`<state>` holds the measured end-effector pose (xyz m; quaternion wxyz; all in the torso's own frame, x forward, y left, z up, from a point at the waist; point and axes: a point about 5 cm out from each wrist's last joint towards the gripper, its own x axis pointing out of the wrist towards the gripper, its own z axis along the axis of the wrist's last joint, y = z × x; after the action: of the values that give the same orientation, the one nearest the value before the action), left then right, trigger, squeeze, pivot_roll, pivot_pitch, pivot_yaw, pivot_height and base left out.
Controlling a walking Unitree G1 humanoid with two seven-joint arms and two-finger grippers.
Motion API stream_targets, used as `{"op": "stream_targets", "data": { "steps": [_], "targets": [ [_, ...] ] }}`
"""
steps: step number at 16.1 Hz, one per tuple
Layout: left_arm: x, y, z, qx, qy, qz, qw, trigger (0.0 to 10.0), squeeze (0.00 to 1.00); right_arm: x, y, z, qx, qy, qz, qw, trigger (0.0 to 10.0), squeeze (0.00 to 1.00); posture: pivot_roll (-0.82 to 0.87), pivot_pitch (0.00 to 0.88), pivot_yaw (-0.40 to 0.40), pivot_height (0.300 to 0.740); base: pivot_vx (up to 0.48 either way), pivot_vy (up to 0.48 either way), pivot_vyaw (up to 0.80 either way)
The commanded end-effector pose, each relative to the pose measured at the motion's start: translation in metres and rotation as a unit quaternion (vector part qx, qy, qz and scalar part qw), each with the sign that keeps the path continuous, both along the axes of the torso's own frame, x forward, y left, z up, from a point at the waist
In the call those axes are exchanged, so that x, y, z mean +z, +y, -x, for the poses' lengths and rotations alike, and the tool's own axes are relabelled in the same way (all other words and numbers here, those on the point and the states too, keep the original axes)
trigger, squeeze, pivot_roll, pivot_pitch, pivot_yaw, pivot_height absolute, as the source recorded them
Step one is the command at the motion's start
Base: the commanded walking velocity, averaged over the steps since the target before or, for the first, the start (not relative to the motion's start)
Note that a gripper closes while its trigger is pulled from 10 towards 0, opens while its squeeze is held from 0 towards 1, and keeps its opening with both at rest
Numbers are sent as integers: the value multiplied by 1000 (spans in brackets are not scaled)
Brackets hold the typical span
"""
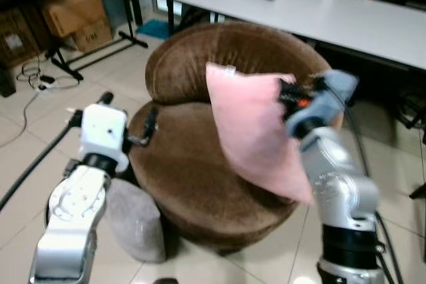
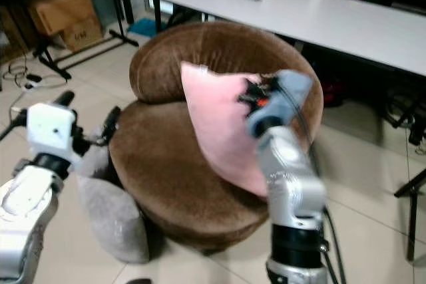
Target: Move the pillow to the sofa from floor
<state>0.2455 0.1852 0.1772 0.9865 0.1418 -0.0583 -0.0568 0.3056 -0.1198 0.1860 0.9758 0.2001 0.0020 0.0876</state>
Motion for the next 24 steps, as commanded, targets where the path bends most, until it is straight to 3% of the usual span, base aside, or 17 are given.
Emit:
{"op": "stream_targets", "data": {
  "steps": [1,9,14,17,24],
  "targets": [
    [2,-5,0,-12,-4,0,1000,10000,0,14,-5,-1,-5,-32,0,999,10000,0,151,0,-27,740,277,0,0],
    [3,-4,-2,-15,-3,0,1000,10000,0,9,-6,-1,-6,-21,-3,1000,10000,0,151,0,-24,740,282,0,-517],
    [4,-4,-3,-14,-5,0,1000,10000,0,12,4,1,39,-32,17,999,10000,0,156,0,-28,740,291,0,0],
    [4,-3,-2,-11,-6,-1,1000,10000,0,13,14,2,74,-37,29,996,10000,0,161,0,-34,740,287,0,800],
    [1,-5,-3,-11,4,-7,1000,10000,0,12,10,-10,28,-27,29,999,10000,0,167,0,-42,740,241,0,114]
  ]
}}
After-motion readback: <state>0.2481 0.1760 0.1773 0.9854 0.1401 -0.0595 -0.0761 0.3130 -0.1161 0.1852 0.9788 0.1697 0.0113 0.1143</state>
